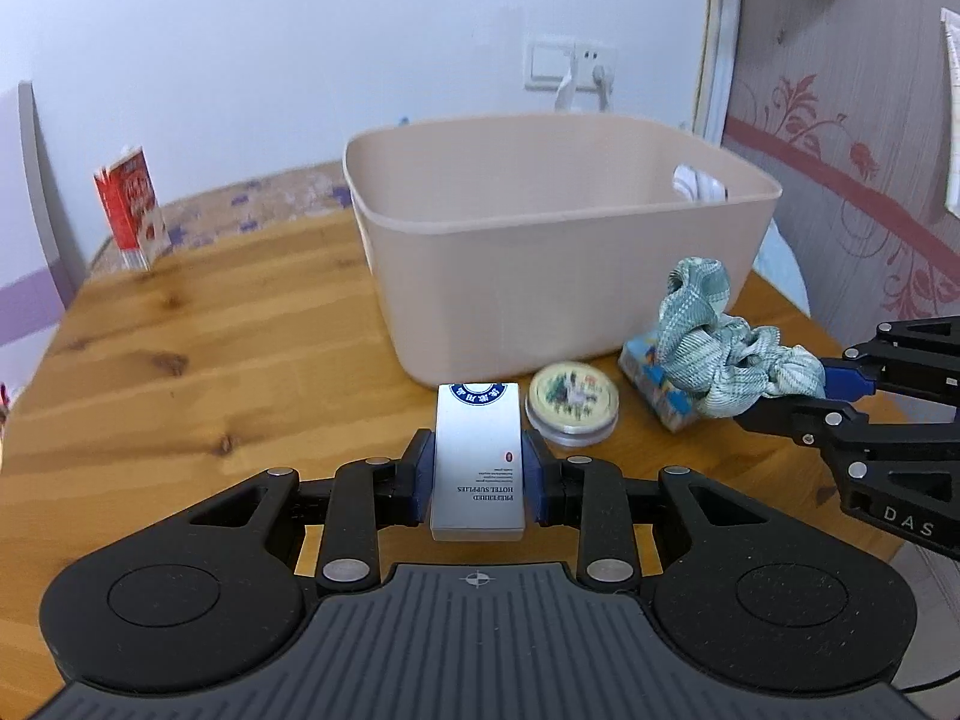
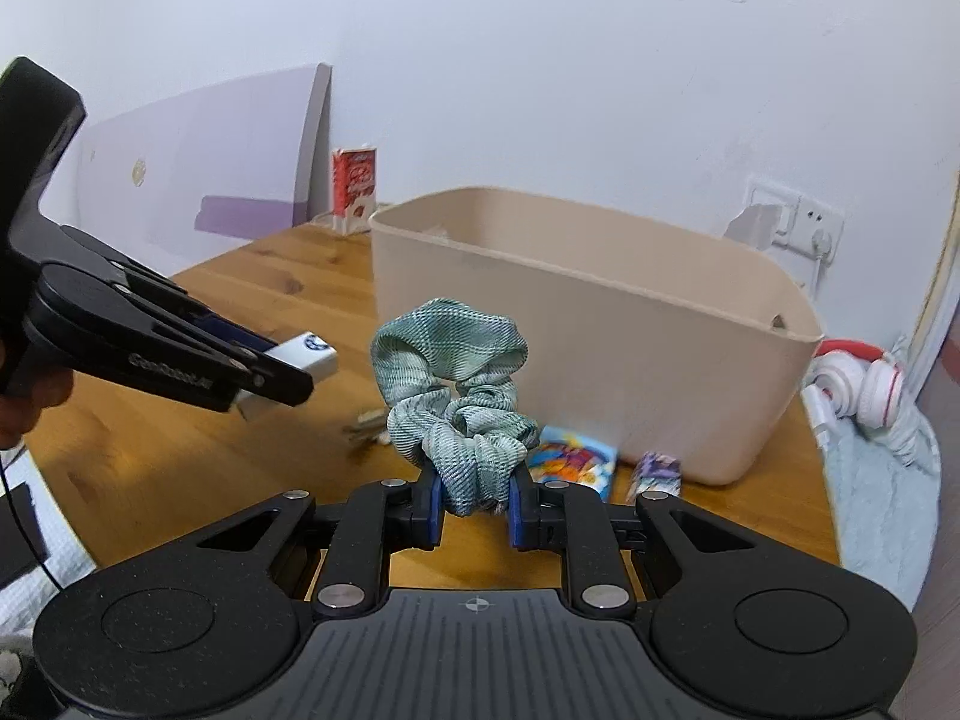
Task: Organize objects
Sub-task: 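Carry the white box and scrunchie into the bin and release both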
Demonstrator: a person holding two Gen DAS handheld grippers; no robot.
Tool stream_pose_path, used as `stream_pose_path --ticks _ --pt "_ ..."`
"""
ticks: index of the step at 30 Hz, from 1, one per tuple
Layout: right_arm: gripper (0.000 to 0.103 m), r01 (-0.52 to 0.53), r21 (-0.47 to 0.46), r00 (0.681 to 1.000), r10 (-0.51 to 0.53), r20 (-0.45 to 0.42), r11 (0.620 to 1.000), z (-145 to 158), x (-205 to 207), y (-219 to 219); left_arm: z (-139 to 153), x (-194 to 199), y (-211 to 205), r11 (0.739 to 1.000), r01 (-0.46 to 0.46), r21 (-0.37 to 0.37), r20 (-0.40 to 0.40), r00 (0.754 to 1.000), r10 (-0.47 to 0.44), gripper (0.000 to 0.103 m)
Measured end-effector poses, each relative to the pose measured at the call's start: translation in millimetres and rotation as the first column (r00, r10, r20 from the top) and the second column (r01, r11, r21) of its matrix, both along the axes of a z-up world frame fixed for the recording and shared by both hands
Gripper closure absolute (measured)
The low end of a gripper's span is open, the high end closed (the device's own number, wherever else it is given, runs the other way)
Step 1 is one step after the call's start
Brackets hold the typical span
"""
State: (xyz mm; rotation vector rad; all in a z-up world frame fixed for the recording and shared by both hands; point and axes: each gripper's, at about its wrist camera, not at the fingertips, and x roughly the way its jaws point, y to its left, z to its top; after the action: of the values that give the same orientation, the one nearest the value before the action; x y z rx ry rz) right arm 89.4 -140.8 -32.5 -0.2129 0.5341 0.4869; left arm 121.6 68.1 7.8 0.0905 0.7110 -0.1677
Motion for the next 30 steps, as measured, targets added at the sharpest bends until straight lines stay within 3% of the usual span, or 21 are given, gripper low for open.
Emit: stream_pose_path --ticks 16,30 --pt "0.084 0.062 0.068 0.993 -0.068 0.098 0.996 46 27 -27 54 26 -8 1.0 0.008 -0.015 0.121 0.993 -0.006 0.072" --pt "0.084 0.114 0.091 0.984 -0.125 0.126 0.989 66 73 -39 63 84 -26 1.0 0.0 -0.016 0.129 0.992 0.002 0.072"
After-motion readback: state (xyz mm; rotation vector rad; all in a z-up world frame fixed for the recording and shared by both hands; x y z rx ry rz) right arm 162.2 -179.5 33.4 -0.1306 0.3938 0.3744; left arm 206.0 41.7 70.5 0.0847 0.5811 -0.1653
